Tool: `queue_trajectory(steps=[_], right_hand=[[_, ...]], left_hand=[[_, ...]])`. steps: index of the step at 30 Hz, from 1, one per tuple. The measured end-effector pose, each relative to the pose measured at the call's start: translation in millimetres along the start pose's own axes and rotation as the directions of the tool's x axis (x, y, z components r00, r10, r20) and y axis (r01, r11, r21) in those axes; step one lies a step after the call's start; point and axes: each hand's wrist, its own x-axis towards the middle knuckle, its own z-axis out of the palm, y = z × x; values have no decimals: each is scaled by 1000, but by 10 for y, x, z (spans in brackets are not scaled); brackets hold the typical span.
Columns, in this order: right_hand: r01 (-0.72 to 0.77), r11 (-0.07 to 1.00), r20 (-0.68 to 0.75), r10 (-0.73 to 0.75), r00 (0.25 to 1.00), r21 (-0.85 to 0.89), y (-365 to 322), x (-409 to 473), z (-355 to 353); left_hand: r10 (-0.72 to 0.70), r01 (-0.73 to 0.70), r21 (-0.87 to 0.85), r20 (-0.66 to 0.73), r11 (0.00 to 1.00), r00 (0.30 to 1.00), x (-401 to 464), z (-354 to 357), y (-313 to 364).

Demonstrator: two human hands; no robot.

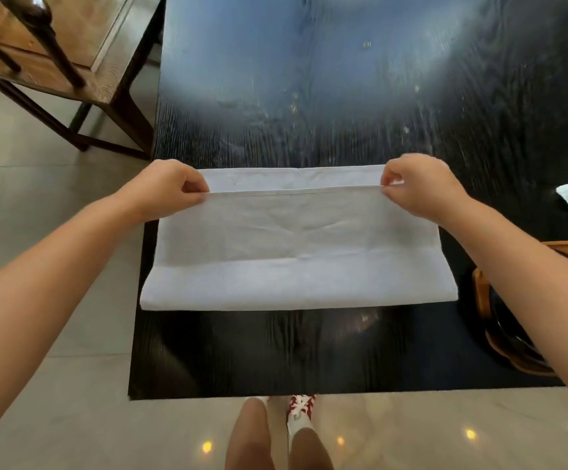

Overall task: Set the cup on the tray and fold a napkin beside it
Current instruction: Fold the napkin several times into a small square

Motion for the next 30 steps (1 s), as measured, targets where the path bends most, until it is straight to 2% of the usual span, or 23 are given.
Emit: queue_trajectory(steps=[4, 8, 12, 20, 30], right_hand=[[37, 994, -53, -43, 998, -104, 78, 140, 104], [57, 994, -25, -59, 998, -89, 118, 228, 128], [29, 997, -58, -33, 998, -66, 125, 323, 105], [-36, 998, -131, 28, 991, -58, 121, 454, 130], [-53, 997, -155, 43, 987, -64, 115, 513, 173]], left_hand=[[55, -52, 41, -84, 998, 995, 118, 75, -167], [79, -74, 46, -131, 996, 988, 156, 126, -258], [88, -80, 48, -181, 996, 980, 199, 130, -309], [37, -32, 23, -252, 999, 967, 338, 113, -299], [-62, 75, 25, -334, 997, 940, 360, 195, -297]])
